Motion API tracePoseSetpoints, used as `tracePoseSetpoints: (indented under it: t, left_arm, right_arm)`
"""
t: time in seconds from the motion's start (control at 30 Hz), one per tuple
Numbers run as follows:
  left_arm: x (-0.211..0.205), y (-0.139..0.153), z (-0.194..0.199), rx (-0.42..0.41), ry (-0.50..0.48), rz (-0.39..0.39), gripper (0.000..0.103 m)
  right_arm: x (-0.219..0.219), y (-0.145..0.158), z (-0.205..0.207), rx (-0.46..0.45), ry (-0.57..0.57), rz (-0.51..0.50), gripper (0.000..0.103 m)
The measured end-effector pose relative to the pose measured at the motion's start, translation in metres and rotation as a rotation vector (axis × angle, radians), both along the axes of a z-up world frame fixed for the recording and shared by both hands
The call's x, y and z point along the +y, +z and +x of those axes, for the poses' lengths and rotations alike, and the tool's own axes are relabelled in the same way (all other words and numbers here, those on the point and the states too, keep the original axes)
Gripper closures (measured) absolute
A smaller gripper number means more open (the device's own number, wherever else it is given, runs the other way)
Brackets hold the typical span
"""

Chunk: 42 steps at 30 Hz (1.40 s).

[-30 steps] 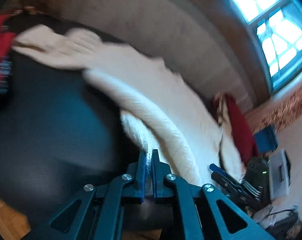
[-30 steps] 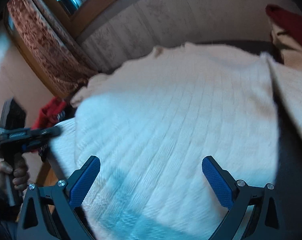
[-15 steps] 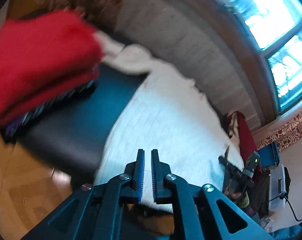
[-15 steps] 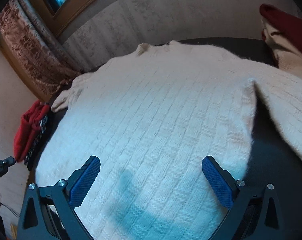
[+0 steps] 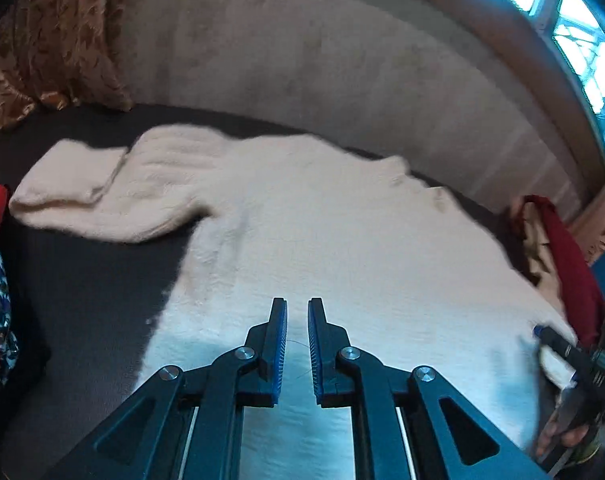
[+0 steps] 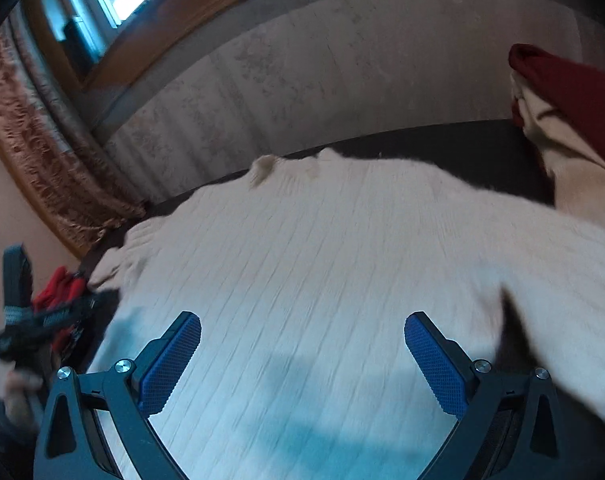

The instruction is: Fold clothes

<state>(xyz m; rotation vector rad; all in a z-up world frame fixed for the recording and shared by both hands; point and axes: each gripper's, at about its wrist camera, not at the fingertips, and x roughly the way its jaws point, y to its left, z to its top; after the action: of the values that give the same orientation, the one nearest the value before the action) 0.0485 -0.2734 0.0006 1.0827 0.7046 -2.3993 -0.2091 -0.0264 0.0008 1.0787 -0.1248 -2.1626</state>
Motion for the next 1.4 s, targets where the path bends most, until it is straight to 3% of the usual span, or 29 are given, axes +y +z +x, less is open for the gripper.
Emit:
tracePoseSetpoints:
  t: [0.07,0.17,0.3,0.47,0.6,0.73,0.87,0.93,1.07,1.17,1.3,1.4]
  left_arm:
    - [-0.007,-0.02,0.011,-0.032,0.048,0.018,0.094]
    - [-0.008,-0.032,0.045,0.079,0.09,0.035,0.097]
    - [-0.005,-0.038,0.079,0.127,0.205,0.073,0.098]
    - [0.008,-0.032,0.095,0.07,0.247,-0.002,0.098]
    - [-0.002,-0.011,0.084,0.008,0.258,0.028,0.099]
    - [0.0,0.029,0.055,0.096,0.16,-0.027,0.098]
    - [-0.003,0.043,0.005,0.088,0.069,-0.069,0.097]
    - [-0.006,0.036,-0.024,0.058,0.044,-0.113,0.097]
    - [-0.018,0.021,-0.059,0.009,0.042,-0.137,0.097]
    - [-0.034,0.006,-0.075,-0.043,0.059,-0.17,0.097]
    - [-0.06,-0.018,-0.071,-0.016,0.1,-0.13,0.094]
    - [-0.076,-0.021,-0.07,0.016,0.142,-0.091,0.095]
  right_arm:
    - [-0.015,-0.017,-0.02,-0.033,-0.025,0.044,0.0]
    - [-0.033,-0.034,-0.037,-0.049,-0.056,0.09,0.0]
    - [-0.066,-0.034,-0.048,-0.017,-0.018,0.14,0.0]
    - [-0.113,-0.036,-0.048,0.061,0.095,0.282,0.0]
    - [-0.129,-0.035,-0.047,0.093,0.19,0.297,0.0]
    - [-0.117,-0.03,-0.047,0.066,0.237,0.232,0.0]
    - [-0.095,-0.011,-0.048,0.028,0.23,0.164,0.0]
    - [-0.09,0.009,-0.045,0.076,0.229,0.118,0.0]
    - [-0.122,0.026,-0.053,0.133,0.28,0.139,0.0]
    - [-0.161,0.008,-0.081,0.084,0.303,0.246,0.0]
    - [-0.191,-0.023,-0.113,0.046,0.251,0.379,0.0]
    - [-0.194,-0.027,-0.117,0.126,0.222,0.347,0.0]
